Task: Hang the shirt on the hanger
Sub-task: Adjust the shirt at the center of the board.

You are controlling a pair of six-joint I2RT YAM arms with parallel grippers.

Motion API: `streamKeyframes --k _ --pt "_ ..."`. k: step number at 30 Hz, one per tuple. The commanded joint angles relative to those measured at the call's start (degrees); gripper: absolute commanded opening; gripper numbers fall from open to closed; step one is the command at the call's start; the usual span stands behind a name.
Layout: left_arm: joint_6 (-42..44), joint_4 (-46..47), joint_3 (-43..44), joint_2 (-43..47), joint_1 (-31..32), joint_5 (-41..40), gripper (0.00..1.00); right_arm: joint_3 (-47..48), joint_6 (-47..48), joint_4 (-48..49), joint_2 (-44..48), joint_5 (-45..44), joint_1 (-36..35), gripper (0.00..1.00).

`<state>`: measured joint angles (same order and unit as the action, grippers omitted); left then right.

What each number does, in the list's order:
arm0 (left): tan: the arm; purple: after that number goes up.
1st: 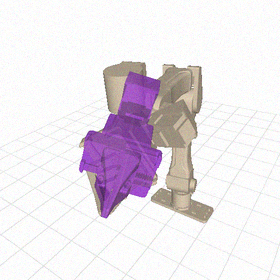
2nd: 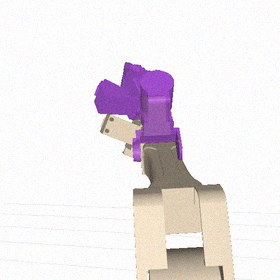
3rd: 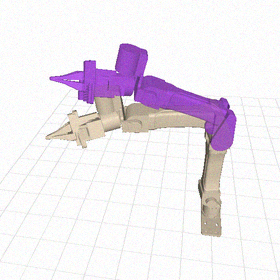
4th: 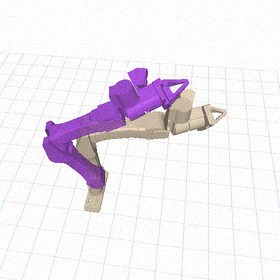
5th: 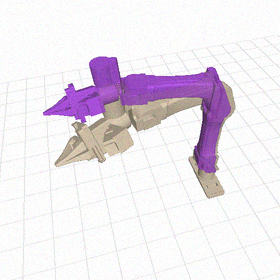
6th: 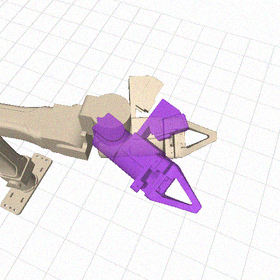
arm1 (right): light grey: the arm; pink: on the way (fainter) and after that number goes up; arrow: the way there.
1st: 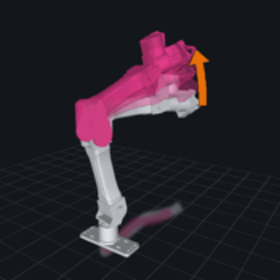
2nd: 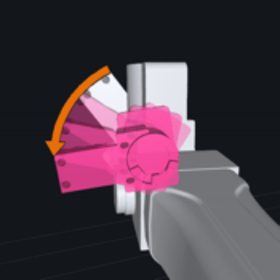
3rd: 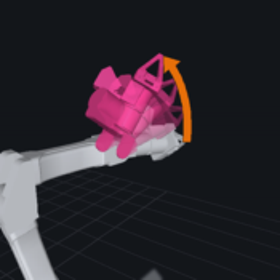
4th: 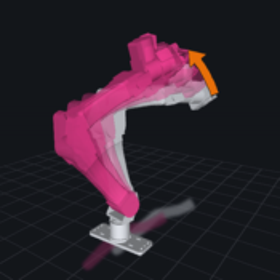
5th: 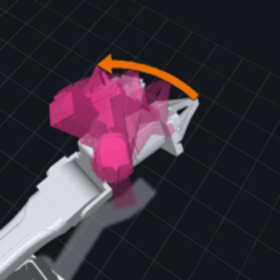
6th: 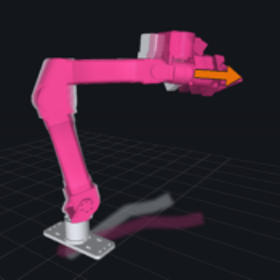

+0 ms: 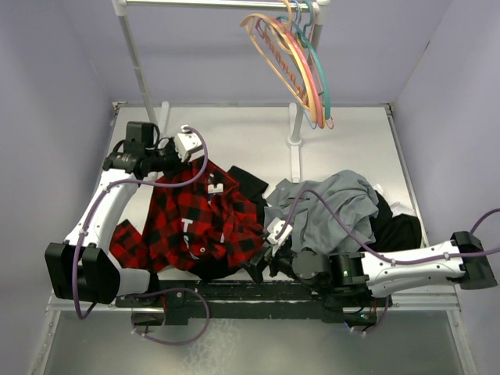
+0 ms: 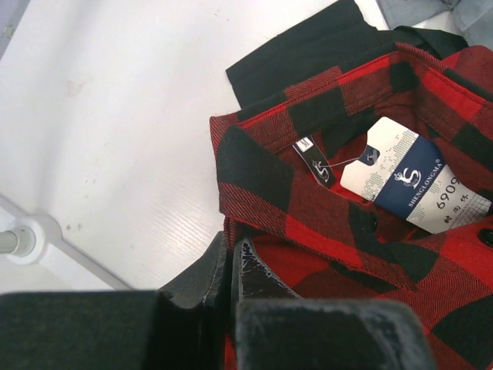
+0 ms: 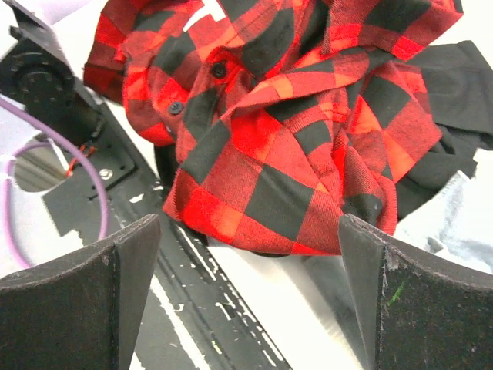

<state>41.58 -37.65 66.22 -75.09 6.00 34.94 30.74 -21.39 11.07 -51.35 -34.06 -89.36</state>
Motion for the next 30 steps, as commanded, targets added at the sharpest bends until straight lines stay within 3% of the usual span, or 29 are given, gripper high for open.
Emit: streamKeyframes --k 1,7,11,22,30 --pt "0.1 3.8 1.1 0.5 -0.5 -0.9 0.00 3.5 3.2 1.2 -3.0 -9.6 -2.6 0.98" --pt "-0.5 4.2 1.1 0.7 -0.5 -1.4 0.00 11.2 1.3 -0.8 -15.4 -22.2 -7.4 0.96" --pt "-0.8 4.5 0.8 0.9 -0.5 -1.4 0.00 13.2 -3.1 -1.5 -18.0 -26.1 -8.3 0.91" --pt "-1.5 5.3 0.9 0.9 -0.5 -1.7 0.00 13.7 -7.1 -2.0 -19.5 -21.0 -8.4 0.72" --pt "-1.8 5.5 1.0 0.7 -0.5 -2.1 0.00 15.0 -8.1 -1.3 -21.4 -18.3 -8.3 0.71"
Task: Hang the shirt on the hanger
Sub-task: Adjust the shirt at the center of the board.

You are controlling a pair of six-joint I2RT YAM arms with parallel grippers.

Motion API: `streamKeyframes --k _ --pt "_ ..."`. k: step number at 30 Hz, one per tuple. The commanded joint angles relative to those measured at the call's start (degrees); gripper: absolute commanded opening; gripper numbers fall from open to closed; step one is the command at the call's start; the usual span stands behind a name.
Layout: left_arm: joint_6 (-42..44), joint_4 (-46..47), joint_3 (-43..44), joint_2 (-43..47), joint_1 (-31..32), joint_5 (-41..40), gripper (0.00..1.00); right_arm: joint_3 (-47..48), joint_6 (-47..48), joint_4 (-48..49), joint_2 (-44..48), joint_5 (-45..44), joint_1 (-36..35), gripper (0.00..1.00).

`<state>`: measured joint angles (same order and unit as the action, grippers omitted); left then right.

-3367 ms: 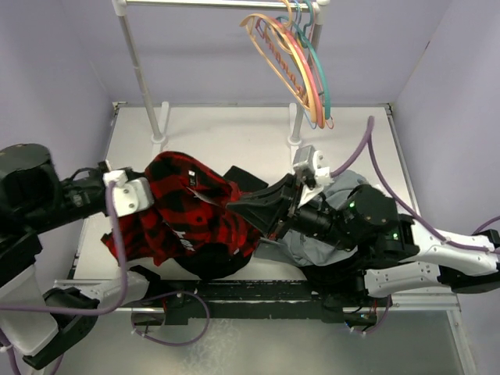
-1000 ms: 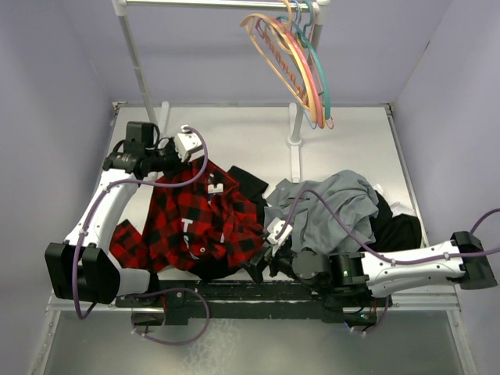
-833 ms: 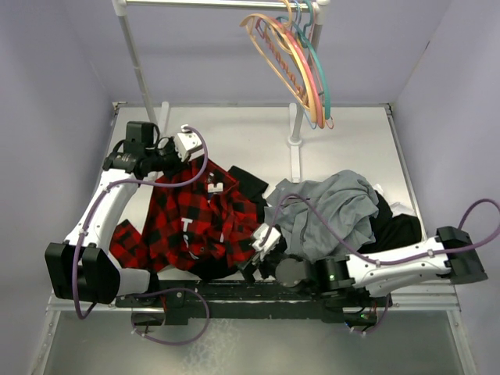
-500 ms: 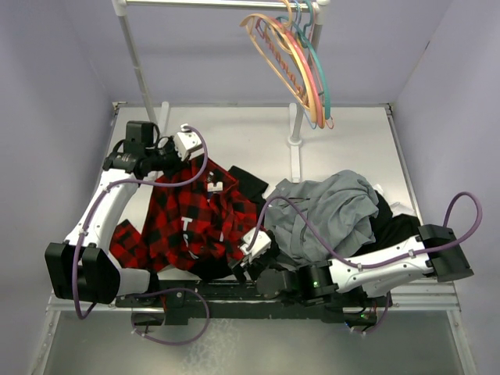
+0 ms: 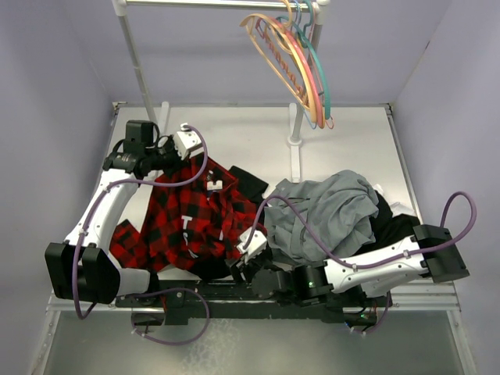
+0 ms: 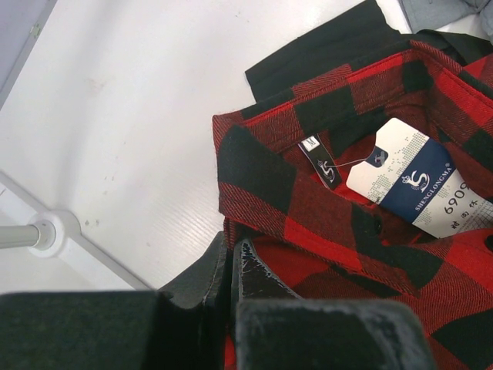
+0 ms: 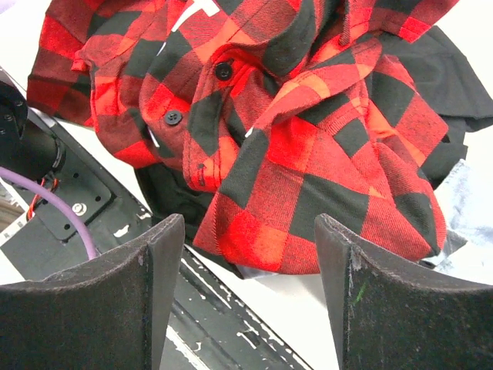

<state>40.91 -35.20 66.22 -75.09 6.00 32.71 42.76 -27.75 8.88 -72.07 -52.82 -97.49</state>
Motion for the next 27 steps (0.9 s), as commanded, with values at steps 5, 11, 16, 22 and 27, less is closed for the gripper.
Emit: streamKeyframes --k 5,11,16,22,27 --pt "-1.2 2.9 0.9 0.7 -0.5 0.1 0.00 4.0 -2.9 -0.1 -3.2 0.8 -0.2 0.61" --pt "-0.7 3.0 0.4 0.7 -0.5 -0.2 0.00 4.0 -3.7 -2.3 -3.6 -3.0 -0.1 0.16" --pt "-0.2 2.8 0.3 0.6 -0.5 -0.6 0.00 1.5 -2.3 -3.3 2.2 -5.1 1.8 0.00" --pt "0.4 2.3 0.3 0.3 -0.5 -0.3 0.00 -1.0 3.4 -4.3 11.9 -6.1 6.9 0.00" --pt "0.5 1.4 0.8 0.8 -0.5 1.8 0.00 -2.2 9.3 -3.8 15.3 -2.4 13.1 0.00"
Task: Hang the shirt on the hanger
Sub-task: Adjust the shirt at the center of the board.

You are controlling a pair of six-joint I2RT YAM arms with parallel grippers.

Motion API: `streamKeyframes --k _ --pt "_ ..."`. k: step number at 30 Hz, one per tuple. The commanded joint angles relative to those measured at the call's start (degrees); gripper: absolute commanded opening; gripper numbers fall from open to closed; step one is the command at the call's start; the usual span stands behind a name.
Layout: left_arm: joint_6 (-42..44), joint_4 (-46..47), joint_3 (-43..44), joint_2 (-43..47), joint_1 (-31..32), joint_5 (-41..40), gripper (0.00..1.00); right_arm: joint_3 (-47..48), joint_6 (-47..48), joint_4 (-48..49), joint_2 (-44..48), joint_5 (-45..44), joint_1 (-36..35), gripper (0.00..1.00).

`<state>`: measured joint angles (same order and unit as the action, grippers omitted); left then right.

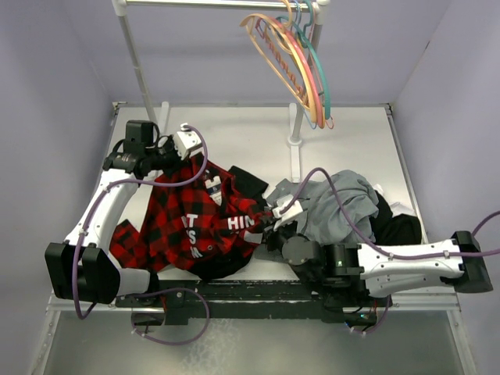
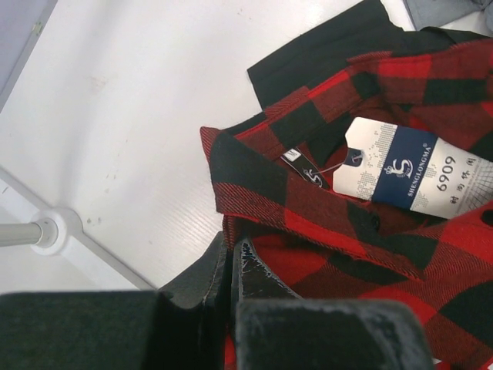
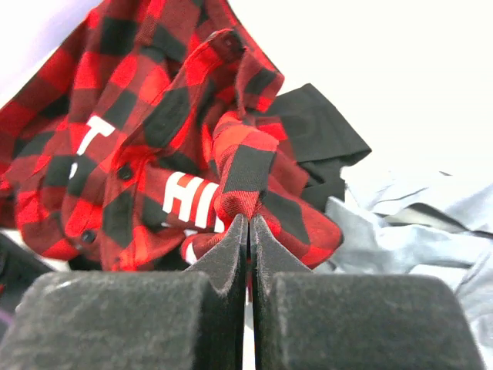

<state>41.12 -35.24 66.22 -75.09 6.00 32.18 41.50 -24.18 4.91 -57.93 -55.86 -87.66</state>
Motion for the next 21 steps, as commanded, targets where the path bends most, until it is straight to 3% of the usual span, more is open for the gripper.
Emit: streamKeyframes --k 1,6,10,15,21 --pt "0.1 1.0 1.0 1.1 -0.5 3.1 0.00 -1.1 6.8 0.4 0.9 2.5 4.9 0.00" --pt "0.7 -3.3 3.1 1.9 -0.5 8.2 0.00 0.0 10.9 -3.4 1.5 11.9 13.2 0.00" --pt "3.4 -5.6 3.2 3.2 -0.5 6.3 0.00 1.6 19.1 -6.9 5.3 12.9 17.6 0.00" --pt "5.8 -6.5 4.5 4.4 -0.5 2.2 0.00 4.2 30.0 -6.3 9.3 11.2 19.4 0.00" --pt "6.3 -10.2 14.6 5.1 -0.5 3.0 0.00 12.4 41.2 -2.9 8.0 15.5 20.9 0.00"
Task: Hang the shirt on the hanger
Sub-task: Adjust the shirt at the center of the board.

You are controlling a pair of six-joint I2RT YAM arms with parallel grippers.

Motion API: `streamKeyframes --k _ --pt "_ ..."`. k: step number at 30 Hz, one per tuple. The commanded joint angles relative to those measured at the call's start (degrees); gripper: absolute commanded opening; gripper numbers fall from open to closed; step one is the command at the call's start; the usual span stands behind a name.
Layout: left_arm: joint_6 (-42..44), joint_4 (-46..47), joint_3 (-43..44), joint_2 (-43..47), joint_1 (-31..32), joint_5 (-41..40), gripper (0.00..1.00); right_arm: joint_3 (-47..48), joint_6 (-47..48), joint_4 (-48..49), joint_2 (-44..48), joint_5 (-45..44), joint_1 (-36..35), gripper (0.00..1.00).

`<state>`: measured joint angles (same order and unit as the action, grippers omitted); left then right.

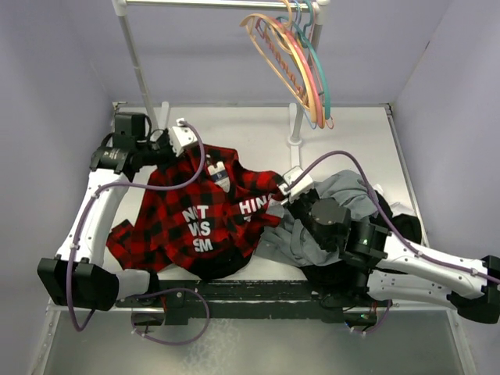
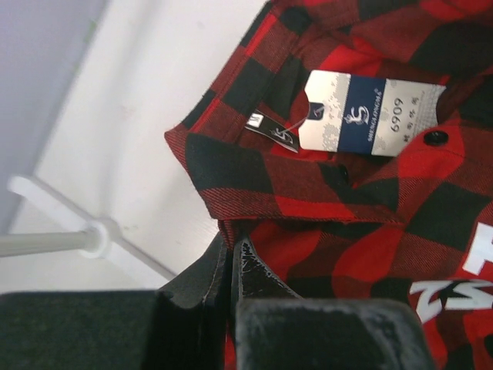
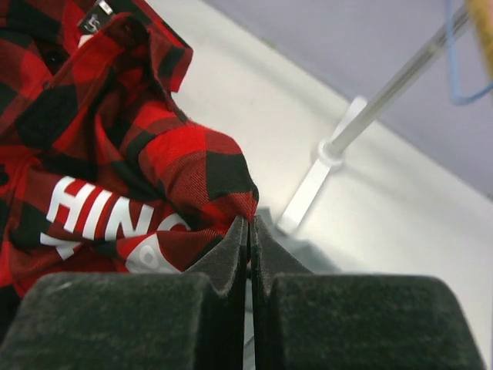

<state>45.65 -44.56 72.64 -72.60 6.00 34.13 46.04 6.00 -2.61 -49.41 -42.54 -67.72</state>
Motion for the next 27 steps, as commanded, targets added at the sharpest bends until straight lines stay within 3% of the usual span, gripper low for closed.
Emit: streamKeyframes --k 1,12,17,22,27 --pt "1.8 -1.7 10.4 2.6 -0.5 1.1 0.00 10.1 12.8 4.9 -1.4 2.6 1.2 0.00" --pt "0.1 -6.1 34.4 1.5 -0.5 -3.7 0.00 40.8 24.7 3.8 -10.6 14.5 1.5 0.00" --pt "0.3 -7.5 41.0 1.4 -0.5 -8.9 0.00 48.7 21.4 -0.3 -13.2 19.5 1.4 0.00" --pt "0.1 -12.6 42.4 2.9 -0.5 -8.9 0.00 40.7 5.3 -9.0 -8.2 27.6 1.4 0.00" --pt "3.9 -26.1 37.7 4.9 -0.5 2.5 0.00 21.6 -17.9 -12.2 1.6 38.2 1.4 0.00"
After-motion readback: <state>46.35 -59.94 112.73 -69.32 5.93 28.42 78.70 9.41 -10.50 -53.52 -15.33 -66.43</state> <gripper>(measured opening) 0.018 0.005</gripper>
